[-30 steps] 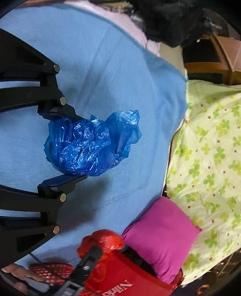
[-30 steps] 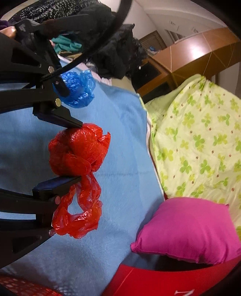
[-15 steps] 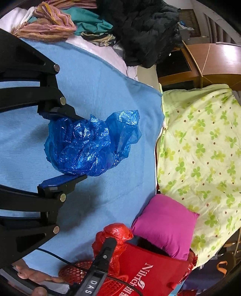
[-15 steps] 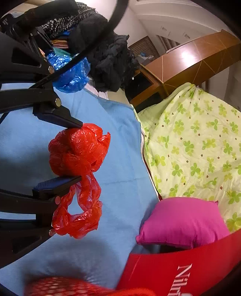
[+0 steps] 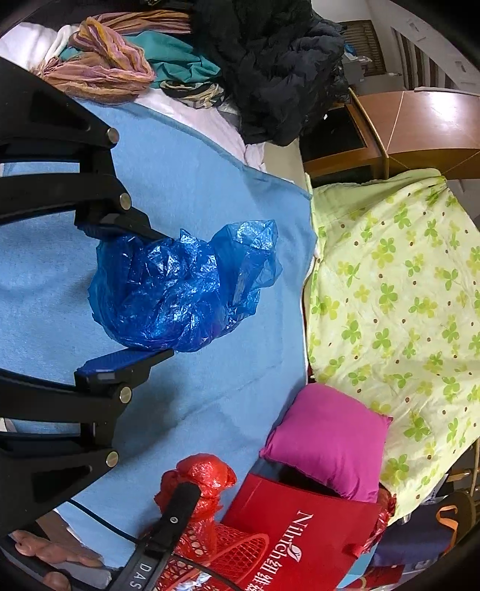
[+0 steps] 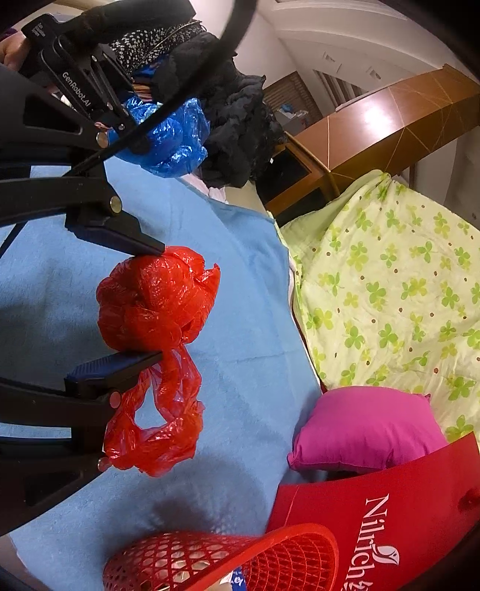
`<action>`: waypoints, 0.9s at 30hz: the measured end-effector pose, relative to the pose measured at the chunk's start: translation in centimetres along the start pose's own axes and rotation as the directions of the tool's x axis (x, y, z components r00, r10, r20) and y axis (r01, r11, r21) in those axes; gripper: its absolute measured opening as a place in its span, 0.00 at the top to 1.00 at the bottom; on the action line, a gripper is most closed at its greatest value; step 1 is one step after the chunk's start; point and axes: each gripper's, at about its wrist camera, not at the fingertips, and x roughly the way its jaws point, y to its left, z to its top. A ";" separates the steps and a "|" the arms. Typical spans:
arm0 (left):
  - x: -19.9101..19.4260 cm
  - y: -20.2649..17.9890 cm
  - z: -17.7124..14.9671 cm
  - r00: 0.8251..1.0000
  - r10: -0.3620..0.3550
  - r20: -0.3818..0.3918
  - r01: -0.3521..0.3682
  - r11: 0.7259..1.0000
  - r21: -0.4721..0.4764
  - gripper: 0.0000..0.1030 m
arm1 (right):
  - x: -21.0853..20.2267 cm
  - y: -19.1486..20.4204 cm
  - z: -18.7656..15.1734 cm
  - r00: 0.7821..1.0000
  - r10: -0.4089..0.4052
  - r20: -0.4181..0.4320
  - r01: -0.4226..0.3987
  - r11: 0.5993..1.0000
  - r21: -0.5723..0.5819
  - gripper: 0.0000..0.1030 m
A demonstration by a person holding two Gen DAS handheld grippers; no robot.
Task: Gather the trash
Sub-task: 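Hold the blue and red bags in both tools just above the blanket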
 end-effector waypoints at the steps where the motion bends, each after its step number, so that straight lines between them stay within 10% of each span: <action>1: 0.2 0.0 -0.2 1.000 -0.004 -0.008 0.004 1.000 -0.004 0.50 | 0.0 -0.2 0.0 1.000 -0.007 -0.001 0.007 1.000 0.002 0.48; 14: 8.2 2.6 -4.3 0.985 -0.002 -0.171 -0.015 0.995 -0.101 0.50 | 4.1 -2.7 -0.4 0.983 -0.140 -0.121 0.149 0.987 0.065 0.48; 27: 15.0 4.1 -2.6 0.991 0.049 -0.121 -0.068 0.986 -0.152 0.49 | 8.9 -2.8 -0.3 0.973 -0.224 -0.062 0.226 0.974 0.029 0.48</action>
